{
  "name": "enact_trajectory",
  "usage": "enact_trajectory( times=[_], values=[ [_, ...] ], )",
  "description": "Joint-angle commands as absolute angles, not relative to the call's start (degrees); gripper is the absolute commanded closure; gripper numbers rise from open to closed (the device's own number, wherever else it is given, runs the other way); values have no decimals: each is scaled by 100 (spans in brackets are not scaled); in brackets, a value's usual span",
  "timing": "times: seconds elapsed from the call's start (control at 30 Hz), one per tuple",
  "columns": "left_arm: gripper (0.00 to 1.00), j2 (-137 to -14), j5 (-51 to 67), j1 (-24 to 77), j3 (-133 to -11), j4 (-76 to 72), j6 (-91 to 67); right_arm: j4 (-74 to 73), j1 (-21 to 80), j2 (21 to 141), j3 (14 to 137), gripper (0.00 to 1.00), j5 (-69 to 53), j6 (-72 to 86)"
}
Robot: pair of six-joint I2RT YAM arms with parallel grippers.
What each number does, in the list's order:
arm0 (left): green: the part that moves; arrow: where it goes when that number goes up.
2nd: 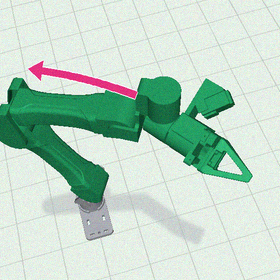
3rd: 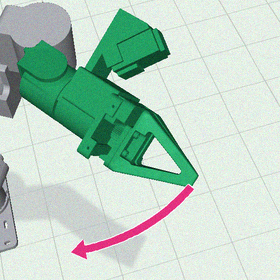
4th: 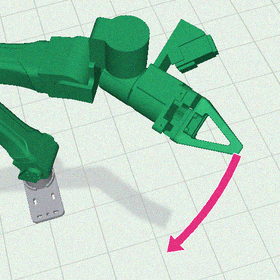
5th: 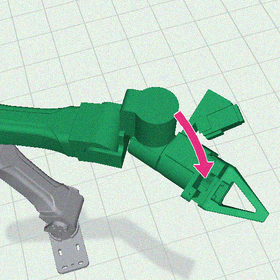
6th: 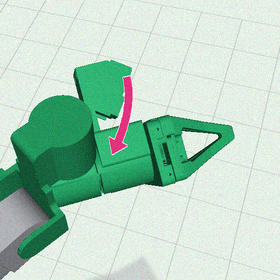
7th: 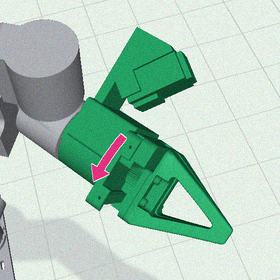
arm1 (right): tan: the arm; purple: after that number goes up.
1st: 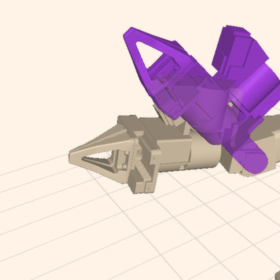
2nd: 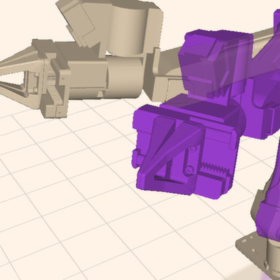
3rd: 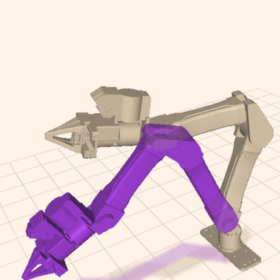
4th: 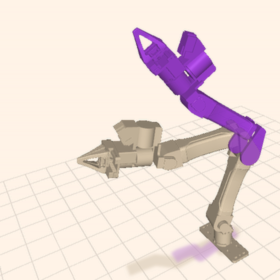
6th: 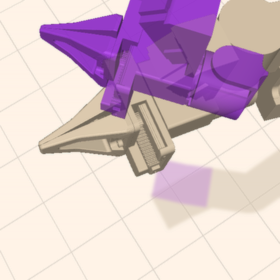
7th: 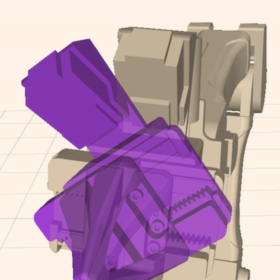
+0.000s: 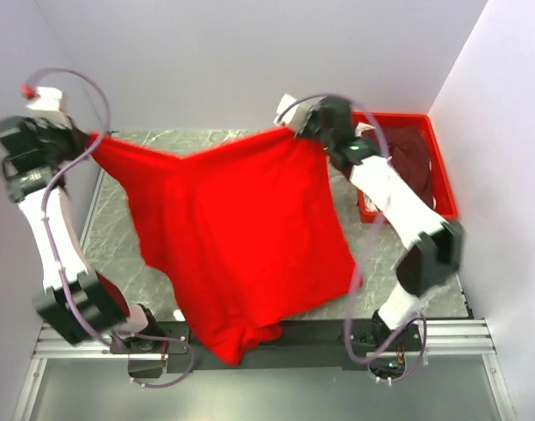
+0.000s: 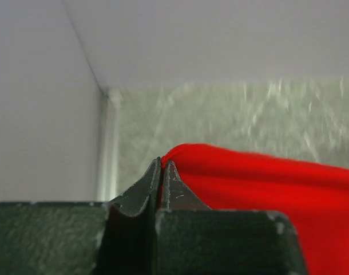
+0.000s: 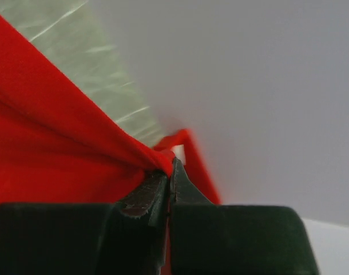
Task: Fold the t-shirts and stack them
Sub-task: Flatten the tshirt out
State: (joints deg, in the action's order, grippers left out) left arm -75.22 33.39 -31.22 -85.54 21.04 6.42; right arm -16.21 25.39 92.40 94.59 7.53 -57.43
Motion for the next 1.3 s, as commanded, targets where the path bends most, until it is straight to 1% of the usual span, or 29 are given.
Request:
enact_trajectory(
  times=[0.0, 0.07, 0.1, 0.13, 0.17, 0.2, 0.37, 0.4, 0.47, 0.7, 0.73, 0.77, 0.8, 0.83, 0.87, 0.9, 0.93, 0.97, 1.0, 1.03, 1.1, 1.13, 1.17, 1.2, 1.23, 1.27],
  values=[
    [99, -7829, 3208, -2769, -8044, 2022, 1230, -1529, 2479, 9596, 9334, 100, 370, -5502],
    [99, -8372, 2797, -2497, -7919, 1856, 1274, -1424, 2461, 10237, 9334, 100, 334, -5519],
    [100, -8602, 2647, -2435, -7884, 1820, 1266, -1398, 2444, 10465, 9465, 100, 351, -5563],
    [99, -8831, 2489, -2287, -7945, 1767, 1222, -1371, 2417, 10964, 9596, 100, 386, -5572],
    [99, -9320, 2322, -2224, -8006, 1714, 1152, -1388, 2400, 11230, 9911, 100, 456, -5572],
    [100, -9595, 2233, -2171, -8294, 1792, 1117, -1415, 2373, 11737, 10114, 100, 518, -5581],
    [100, -11237, 1855, -1873, -9402, 2021, 800, -1590, 2285, 12945, 11431, 100, 887, -5625],
    [100, -11467, 1750, -1837, -9857, 2152, 756, -1591, 2242, 13233, 11600, 100, 992, -5651],
    [99, -12002, 1767, -1767, -10412, 2206, 642, -1635, 2198, 13481, 11995, 100, 1081, -5739],
    [99, -13288, 1468, -1389, -11925, 2215, 440, -1073, 2039, 14368, 12550, 100, 1791, -5906],
    [99, -13524, 1424, -1363, -12066, 2171, 396, -855, 2013, 14448, 12699, 93, 1906, -5880],
    [99, -13622, 1380, -1336, -12302, 2136, 361, -739, 2004, 14528, 12761, 74, 1977, -5836],
    [99, -13710, 1319, -1327, -12392, 2092, 317, -625, 1995, 14659, 12831, 62, 2056, -5827],
    [96, -13815, 1284, -1327, -12462, 1961, 221, -372, 1978, 14730, 13006, 52, 2292, -5810],
    [77, -13860, 1222, -1318, -12593, 1908, 211, -308, 1969, 14791, 13112, 39, 2364, -5783],
    [62, -13869, 1152, -1318, -12647, 1855, 202, -299, 1960, 14870, 13218, 35, 2460, -5757],
    [49, -13817, 969, -1310, -12682, 1802, 167, -325, 1960, 14880, 13323, 31, 2522, -5713],
    [33, -13764, 889, -1327, -12709, 1767, 158, -377, 1943, 14854, 13420, 29, 2618, -5652],
    [29, -13668, 835, -1336, -12700, 1784, 176, -448, 1942, 14706, 13412, 28, 2654, -5599],
    [27, -13441, 844, -1362, -12674, 1845, 228, -674, 1942, 14574, 13316, 28, 2680, -5512],
    [27, -13133, 992, -1406, -12473, 2248, 263, -1375, 1925, 13994, 13132, 28, 2532, -5134],
    [27, -12722, 1080, -1398, -12306, 2424, 394, -1676, 1925, 13749, 12826, 28, 2392, -4976],
    [27, -12474, 1333, -1406, -11817, 2695, 500, -1983, 1925, 13241, 12632, 27, 2077, -4757],
    [28, -12228, 1501, -1398, -11543, 2916, 623, -2578, 1942, 12993, 12421, 27, 1918, -4685],
    [28, -11764, 1677, -1415, -11279, 3118, 876, -2862, 1960, 12755, 12045, 23, 1786, -4615],
    [30, -11542, 2035, -1415, -10763, 3329, 1018, -3213, 1995, 12388, 11911, 14, 1636, -4527]
  ],
)
